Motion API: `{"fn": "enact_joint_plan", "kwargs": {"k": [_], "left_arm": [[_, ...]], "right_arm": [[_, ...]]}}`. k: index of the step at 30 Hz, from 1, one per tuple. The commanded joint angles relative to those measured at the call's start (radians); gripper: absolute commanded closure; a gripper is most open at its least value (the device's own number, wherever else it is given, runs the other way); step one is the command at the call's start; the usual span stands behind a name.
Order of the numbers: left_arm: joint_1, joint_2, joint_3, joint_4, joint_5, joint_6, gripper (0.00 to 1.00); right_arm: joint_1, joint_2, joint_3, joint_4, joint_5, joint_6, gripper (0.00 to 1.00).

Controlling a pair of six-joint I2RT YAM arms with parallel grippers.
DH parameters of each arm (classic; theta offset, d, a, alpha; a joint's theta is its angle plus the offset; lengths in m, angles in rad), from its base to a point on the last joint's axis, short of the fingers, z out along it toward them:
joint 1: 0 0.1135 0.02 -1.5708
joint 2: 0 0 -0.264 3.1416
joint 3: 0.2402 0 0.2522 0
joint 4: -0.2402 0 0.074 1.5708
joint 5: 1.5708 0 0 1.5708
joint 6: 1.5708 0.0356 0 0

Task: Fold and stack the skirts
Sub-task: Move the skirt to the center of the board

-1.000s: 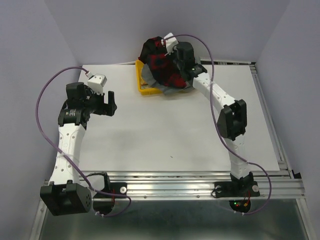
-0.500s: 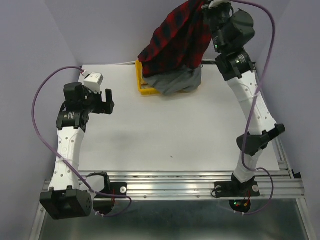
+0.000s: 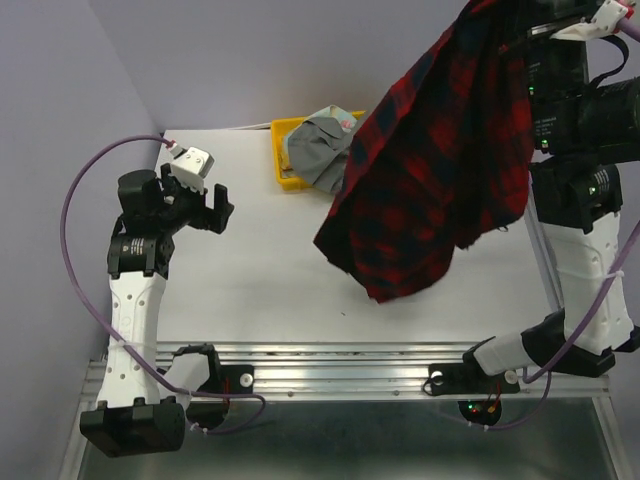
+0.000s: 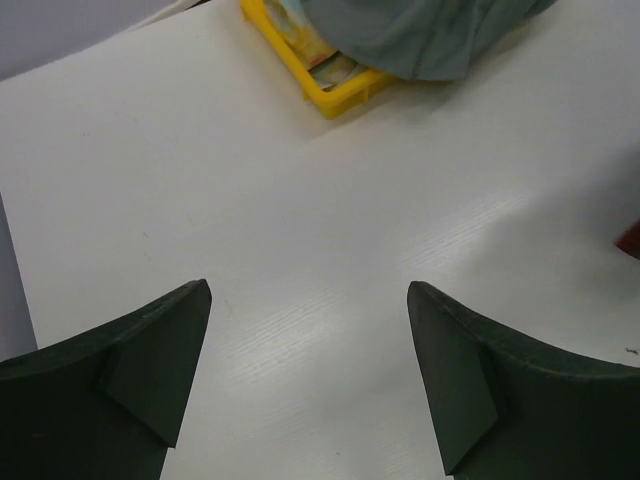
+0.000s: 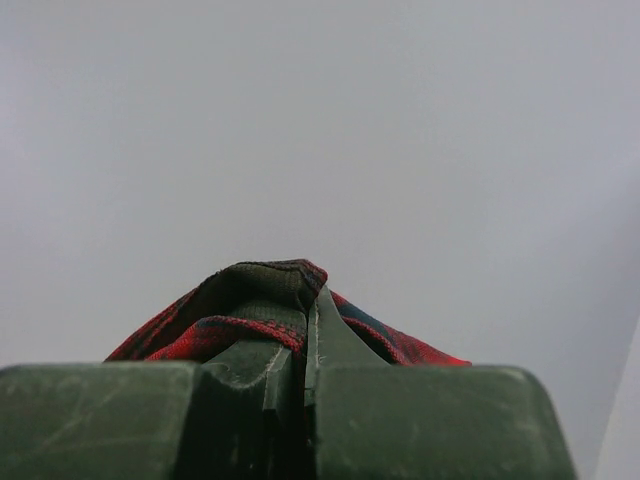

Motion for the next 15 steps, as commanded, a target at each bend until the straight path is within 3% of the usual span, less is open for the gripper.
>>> {"fn": "enact_joint_plan", "kwargs": {"k": [1, 8, 11, 15], "left_arm": [[-0.012, -0.031, -0.020, 0.033, 0.150, 0.125, 0.09], [-0.047, 0.009, -0.046, -0.048, 0.150, 0.285, 0.11], [-0.062, 0.016, -0.080, -0.053, 0.153, 0.323, 0.12], [-0.154, 0.030, -0.112, -0.032, 0.139, 0.342, 0.15]], "right_arm": [[0.007, -0.029, -0.131, -0.015, -0.010, 0.020, 0.99], [0.007, -0.192, -0.806, 0.071, 0.094, -0.090, 0.99], [0.007, -0.122, -0.929, 0.116, 0.236, -0.124, 0.99], [-0.144, 0.071, -0.910, 0.116, 0.249, -0.042, 0.99]]}}
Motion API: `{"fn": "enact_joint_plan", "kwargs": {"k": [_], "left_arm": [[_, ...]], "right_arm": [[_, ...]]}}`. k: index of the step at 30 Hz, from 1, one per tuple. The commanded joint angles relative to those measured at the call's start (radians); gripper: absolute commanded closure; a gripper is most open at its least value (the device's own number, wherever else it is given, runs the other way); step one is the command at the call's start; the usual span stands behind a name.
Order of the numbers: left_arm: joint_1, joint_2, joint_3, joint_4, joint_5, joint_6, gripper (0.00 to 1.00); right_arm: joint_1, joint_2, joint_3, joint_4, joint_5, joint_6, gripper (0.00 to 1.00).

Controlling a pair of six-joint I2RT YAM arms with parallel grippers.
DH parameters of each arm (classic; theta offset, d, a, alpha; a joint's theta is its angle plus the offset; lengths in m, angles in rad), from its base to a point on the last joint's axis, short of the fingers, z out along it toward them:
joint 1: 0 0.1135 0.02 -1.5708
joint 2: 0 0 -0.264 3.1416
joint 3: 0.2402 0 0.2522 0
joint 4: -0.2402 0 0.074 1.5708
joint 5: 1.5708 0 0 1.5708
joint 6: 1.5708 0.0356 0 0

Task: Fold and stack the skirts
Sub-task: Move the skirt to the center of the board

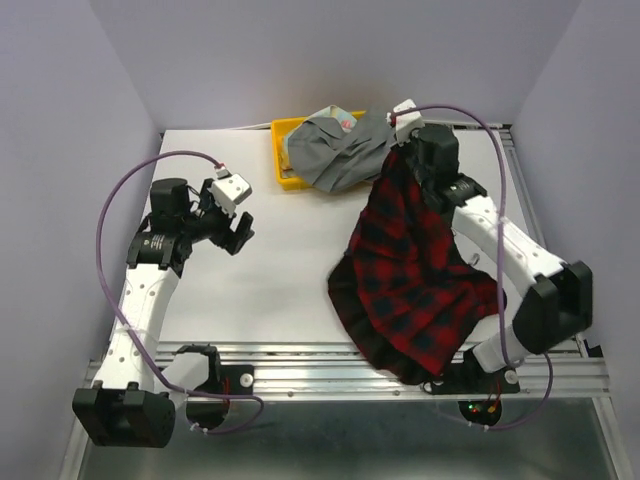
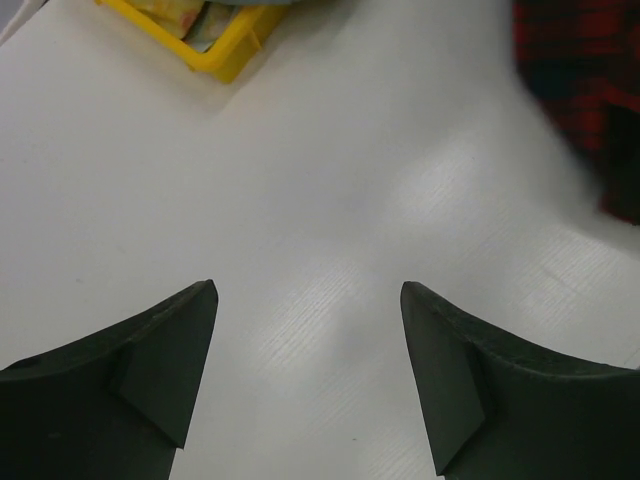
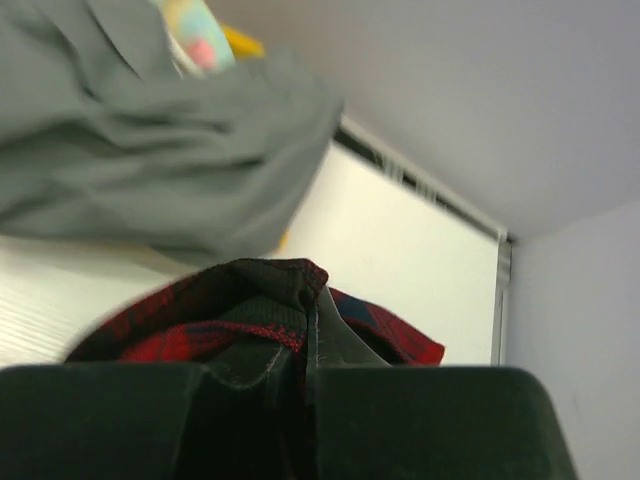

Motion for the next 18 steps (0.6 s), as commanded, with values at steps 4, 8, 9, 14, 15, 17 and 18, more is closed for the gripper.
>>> {"fn": "enact_joint_plan", "kwargs": {"k": [4, 8, 9, 14, 15, 17, 18], "left_arm": [[-0.177, 0.035, -0.030, 0.043, -0.050, 0.060, 0.18], [-0.321, 0.083, -0.034, 0.111, -0.125, 0.040, 0.16], [-0.358, 0.094, -0.034, 0.123, -0.142, 0.039, 0.16], [-0.669, 0.251, 0.009, 0.191, -0.240, 0.018, 0.11], [-0.709, 0.280, 0.024, 0.198, -0.239, 0.011, 0.11], [-0.829, 0.386, 0.077, 0.224, -0.239, -0.004, 0.10], [-0.867, 0.420, 0.096, 0.241, -0.239, -0.007, 0.09]], "right_arm": [[-0.246, 0.323, 0.214, 0.090, 0.133, 0.068, 0.99], [-0.300, 0.469, 0.311, -0.086, 0.114, 0.091, 0.93], [-0.324, 0.481, 0.316, -0.120, 0.068, 0.103, 0.85], [-0.390, 0.468, 0.376, -0.339, -0.077, 0.137, 0.33], [-0.409, 0.464, 0.387, -0.363, -0.094, 0.134, 0.31], [-0.477, 0.463, 0.416, -0.445, -0.158, 0.117, 0.25], [-0.504, 0.467, 0.451, -0.473, -0.172, 0.114, 0.24]]}}
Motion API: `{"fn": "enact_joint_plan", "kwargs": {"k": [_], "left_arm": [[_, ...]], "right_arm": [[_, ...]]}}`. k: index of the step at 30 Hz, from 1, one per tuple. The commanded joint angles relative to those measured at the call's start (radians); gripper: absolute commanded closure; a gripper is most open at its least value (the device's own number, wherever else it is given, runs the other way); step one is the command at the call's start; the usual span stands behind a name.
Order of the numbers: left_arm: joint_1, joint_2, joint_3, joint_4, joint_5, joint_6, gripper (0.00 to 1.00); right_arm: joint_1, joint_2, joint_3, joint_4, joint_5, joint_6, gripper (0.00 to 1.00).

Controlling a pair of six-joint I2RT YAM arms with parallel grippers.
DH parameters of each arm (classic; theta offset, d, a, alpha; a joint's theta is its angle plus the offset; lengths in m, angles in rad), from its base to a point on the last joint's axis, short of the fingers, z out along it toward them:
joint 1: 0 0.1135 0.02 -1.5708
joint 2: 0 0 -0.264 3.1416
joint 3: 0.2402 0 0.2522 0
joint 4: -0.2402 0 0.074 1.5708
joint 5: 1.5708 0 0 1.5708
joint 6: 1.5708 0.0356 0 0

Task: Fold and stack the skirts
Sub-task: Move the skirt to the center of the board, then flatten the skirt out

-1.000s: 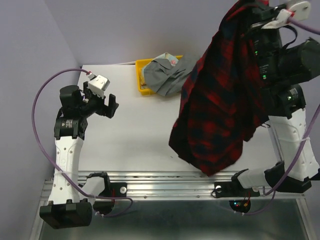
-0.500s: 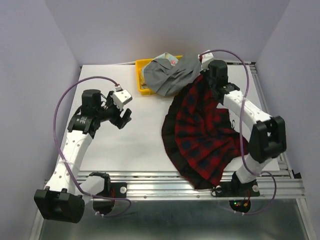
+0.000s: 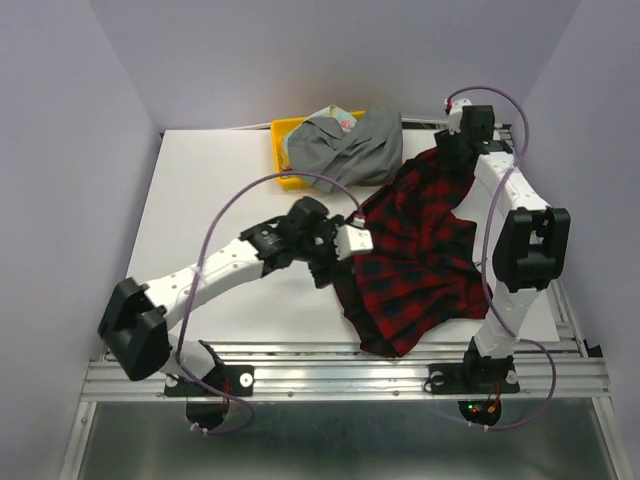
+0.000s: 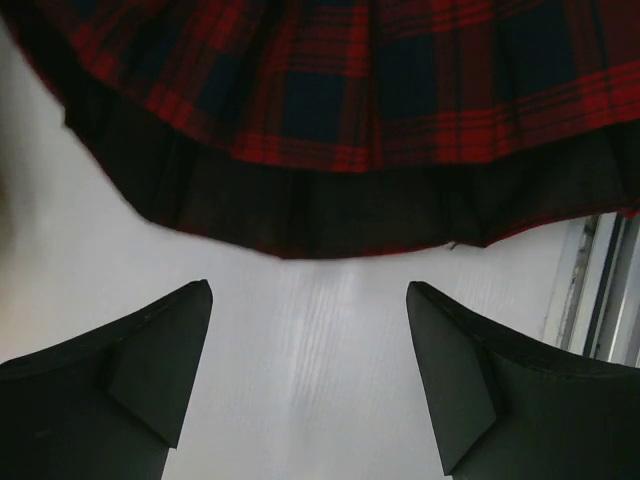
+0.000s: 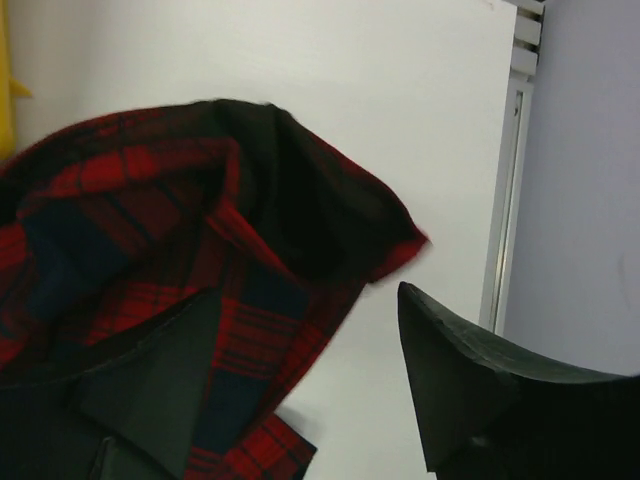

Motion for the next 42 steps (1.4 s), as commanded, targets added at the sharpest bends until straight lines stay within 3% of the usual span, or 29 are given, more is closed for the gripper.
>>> {"fn": "enact_joint_plan", "kwargs": {"k": [1, 5, 9, 11, 18, 21, 26, 31, 33, 35, 36, 39, 42], "left_arm": [[-0.164, 0.133, 0.104, 0.090, -0.026, -0.030, 0.09], [-0.301, 0.346, 0.248, 0.121, 0.000, -0.048, 0.04], [-0.336, 0.483, 0.369, 0.124, 0.090, -0.106, 0.01], [-0.356, 0.516, 0.409, 0.130, 0.119, -0.151, 0.01], [-0.416, 0.569, 0.486, 0.208, 0.208, -0.329, 0.01], [-0.422, 0.585, 0.506, 0.246, 0.187, -0.411, 0.01], [-0.448, 0.669, 0.573, 0.254, 0.150, -0.415, 0.01], [-0.458, 0.845, 0.727, 0.120, -0.081, -0.407, 0.02], [-0.454, 0.858, 0.725, 0.090, -0.184, -0.384, 0.11], [-0.450, 0.838, 0.698, 0.070, -0.236, -0.344, 0.30], [-0.445, 0.801, 0.660, 0.061, -0.273, -0.338, 0.53], [-0.401, 0.647, 0.517, 0.021, -0.273, -0.304, 1.00], [-0.327, 0.420, 0.326, -0.002, -0.195, -0.239, 1.00]], "right_arm": [[-0.126, -0.046, 0.132, -0.181, -0.153, 0.003, 0.22], [-0.237, -0.063, 0.173, -0.365, -0.331, -0.020, 0.14], [-0.248, -0.111, 0.103, -0.453, -0.428, -0.037, 0.05], [-0.248, -0.147, 0.074, -0.483, -0.479, -0.033, 0.00], [-0.248, -0.189, 0.027, -0.516, -0.516, -0.014, 0.00], [-0.258, -0.197, 0.038, -0.528, -0.512, -0.017, 0.00], [-0.278, -0.191, 0.090, -0.569, -0.551, -0.010, 0.00], [-0.306, -0.187, 0.104, -0.588, -0.572, -0.010, 0.00], [-0.306, -0.192, 0.096, -0.588, -0.581, -0.014, 0.00], [-0.306, -0.201, 0.087, -0.589, -0.598, -0.014, 0.00], [-0.306, -0.204, 0.081, -0.588, -0.606, -0.017, 0.00], [-0.306, -0.218, 0.052, -0.588, -0.631, -0.026, 0.00], [-0.306, -0.239, 0.018, -0.575, -0.654, -0.043, 0.04]]}}
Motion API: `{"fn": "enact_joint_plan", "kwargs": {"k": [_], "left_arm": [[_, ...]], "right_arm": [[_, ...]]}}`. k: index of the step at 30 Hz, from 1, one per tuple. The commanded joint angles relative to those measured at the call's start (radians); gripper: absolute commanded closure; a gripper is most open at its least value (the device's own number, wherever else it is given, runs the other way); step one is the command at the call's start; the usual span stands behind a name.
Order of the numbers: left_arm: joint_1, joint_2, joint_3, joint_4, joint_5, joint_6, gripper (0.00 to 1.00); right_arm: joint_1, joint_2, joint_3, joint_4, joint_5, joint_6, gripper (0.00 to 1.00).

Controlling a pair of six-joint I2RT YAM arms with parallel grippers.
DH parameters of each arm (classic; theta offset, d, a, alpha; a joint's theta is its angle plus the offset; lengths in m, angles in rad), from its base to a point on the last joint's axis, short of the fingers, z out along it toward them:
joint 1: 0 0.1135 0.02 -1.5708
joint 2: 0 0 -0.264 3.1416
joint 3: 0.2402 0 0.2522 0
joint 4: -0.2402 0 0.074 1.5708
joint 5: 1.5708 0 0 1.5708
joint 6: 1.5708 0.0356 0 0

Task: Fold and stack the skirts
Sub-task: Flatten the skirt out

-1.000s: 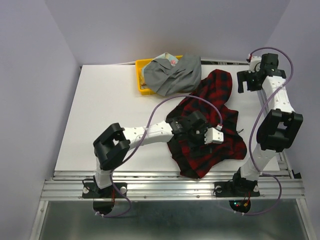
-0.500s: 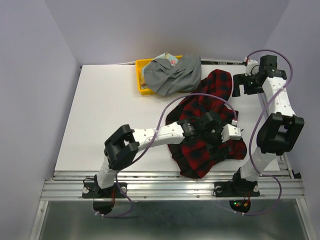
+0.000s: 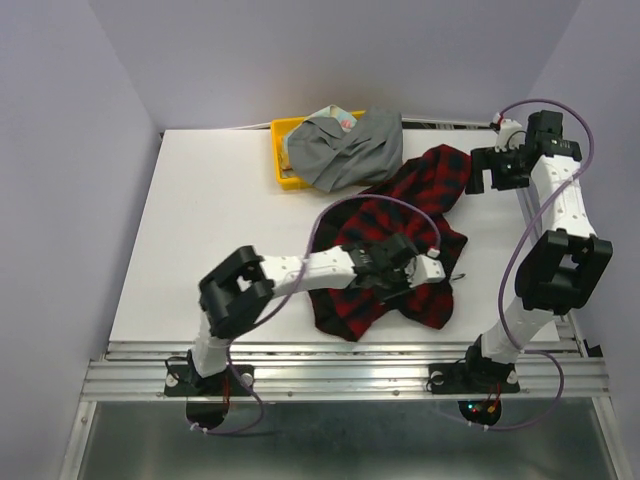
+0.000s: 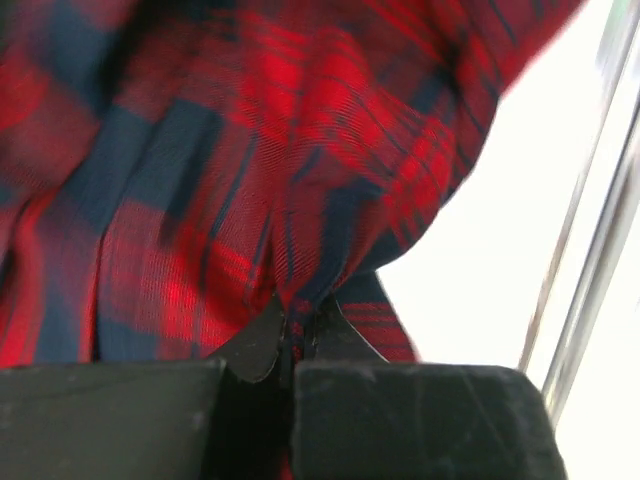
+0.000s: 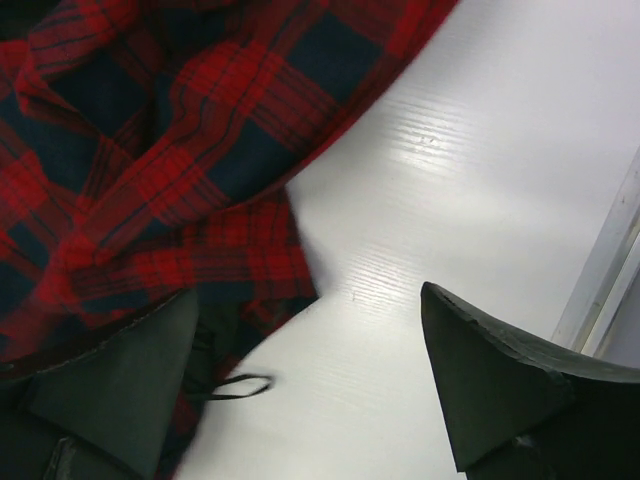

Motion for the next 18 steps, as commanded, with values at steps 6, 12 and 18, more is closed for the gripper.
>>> {"fn": "enact_joint_plan", "kwargs": {"k": [6, 12, 18], "left_arm": [[0.301, -0.620, -0.396, -0.212, 0.057, 0.283, 1.00], [0.548, -0.611, -0.465, -0.215, 0.087, 0.274, 0.79], [0.685, -0.674, -0.421, -0.241, 0.125, 0.176, 0.30]], "right_arm": [[-0.006, -0.100, -0.152, -0.005, -0.132, -0.096, 0.22], [0.040, -0.146, -0.294, -0.048, -0.257, -0.139, 0.32], [0.213, -0.285, -0.453, -0.031, -0.274, -0.122, 0.36]]}}
